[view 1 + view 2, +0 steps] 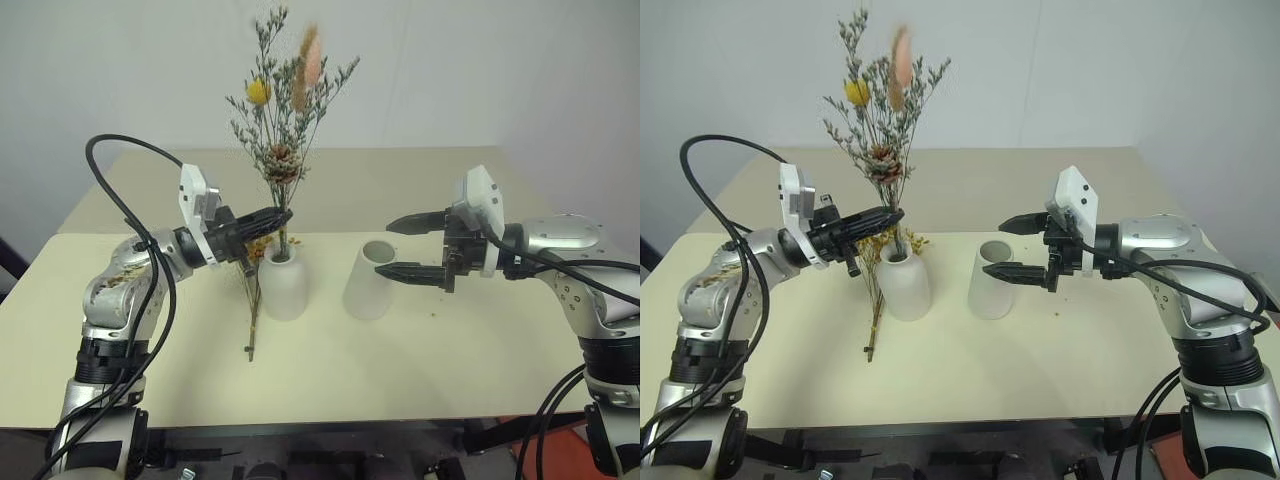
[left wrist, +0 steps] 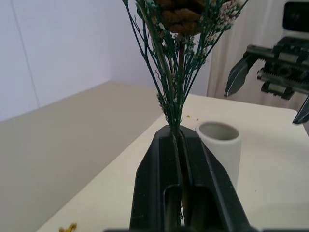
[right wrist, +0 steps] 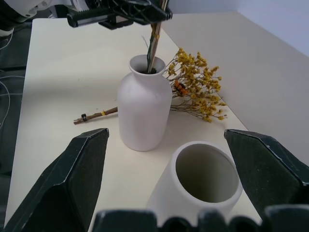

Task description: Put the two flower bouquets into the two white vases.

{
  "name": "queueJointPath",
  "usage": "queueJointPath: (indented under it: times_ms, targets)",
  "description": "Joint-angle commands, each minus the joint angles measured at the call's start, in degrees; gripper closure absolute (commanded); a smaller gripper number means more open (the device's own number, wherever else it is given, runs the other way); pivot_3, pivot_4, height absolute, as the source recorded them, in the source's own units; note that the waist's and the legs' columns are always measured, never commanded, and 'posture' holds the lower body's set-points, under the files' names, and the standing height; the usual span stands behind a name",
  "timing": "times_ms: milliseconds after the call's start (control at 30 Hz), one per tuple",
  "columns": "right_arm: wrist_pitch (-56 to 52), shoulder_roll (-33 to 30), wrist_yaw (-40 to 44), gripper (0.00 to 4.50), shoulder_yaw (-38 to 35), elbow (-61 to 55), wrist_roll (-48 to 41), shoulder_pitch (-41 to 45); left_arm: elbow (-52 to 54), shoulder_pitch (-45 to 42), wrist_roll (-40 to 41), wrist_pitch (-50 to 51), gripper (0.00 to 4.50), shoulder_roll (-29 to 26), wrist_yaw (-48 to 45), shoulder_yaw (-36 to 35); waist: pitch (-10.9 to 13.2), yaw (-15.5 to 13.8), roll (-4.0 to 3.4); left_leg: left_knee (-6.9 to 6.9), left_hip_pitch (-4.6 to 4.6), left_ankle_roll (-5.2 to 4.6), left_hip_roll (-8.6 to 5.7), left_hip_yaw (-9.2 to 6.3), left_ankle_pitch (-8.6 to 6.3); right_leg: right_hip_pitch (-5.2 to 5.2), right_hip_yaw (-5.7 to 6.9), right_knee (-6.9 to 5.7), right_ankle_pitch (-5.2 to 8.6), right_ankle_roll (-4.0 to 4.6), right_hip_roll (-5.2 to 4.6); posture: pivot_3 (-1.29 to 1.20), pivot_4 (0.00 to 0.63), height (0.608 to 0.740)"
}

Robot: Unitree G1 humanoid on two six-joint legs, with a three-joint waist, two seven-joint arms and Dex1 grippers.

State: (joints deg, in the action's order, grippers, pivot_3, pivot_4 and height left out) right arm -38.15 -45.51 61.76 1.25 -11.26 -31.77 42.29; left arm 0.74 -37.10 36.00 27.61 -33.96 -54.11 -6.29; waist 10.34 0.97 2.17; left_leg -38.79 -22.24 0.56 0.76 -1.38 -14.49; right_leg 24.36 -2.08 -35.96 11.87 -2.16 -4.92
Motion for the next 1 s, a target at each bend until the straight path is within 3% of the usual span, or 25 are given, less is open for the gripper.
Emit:
queueJointPath:
  times_ms: [33, 667, 800, 1000]
  targets:
    - [0.2, 0.6, -0.2, 0.00, 0.1, -0.3, 0.4, 4.7, 3.2, 0.8, -0.3, -1.9, 4.45, 0.4, 0.7, -1.3, 0.0, 0.1, 0.00, 0.00, 0.00, 0.00, 0.00, 0.00, 0.00, 0.00, 0.00, 0.00, 0.00, 0.00, 0.00, 0.00, 0.150, 0.740]
    - [3.8, 7.1, 3.5, 0.00, 5.7, 9.2, 5.4, 11.7, 7.9, 7.3, -4.9, -3.9, 4.45, 1.9, 7.7, -1.5, 0.0, 0.0, -0.01, 0.00, 0.02, 0.00, 0.06, -0.01, 0.00, 0.01, 0.00, -0.02, -0.01, 0.02, 0.06, 0.00, 0.150, 0.740]
    - [4.0, 7.6, 3.7, 0.00, 5.5, 9.4, 5.9, 11.6, 9.4, 8.4, -3.4, -1.8, 3.57, 0.0, 6.8, -2.2, 0.0, 0.0, -0.01, 0.01, 0.01, 0.00, 0.06, -0.01, 0.00, 0.02, 0.00, -0.02, -0.01, 0.02, 0.06, 0.00, 0.150, 0.740]
    - [4.2, 7.7, 3.7, 0.00, 5.2, 9.4, 6.1, 11.4, 11.3, 8.5, -1.8, 0.0, 1.79, -1.1, 6.7, -3.1, 0.0, 0.0, -0.01, 0.01, 0.02, 0.00, 0.06, -0.02, 0.00, 0.01, 0.00, -0.02, -0.01, 0.02, 0.06, 0.00, 0.150, 0.740]
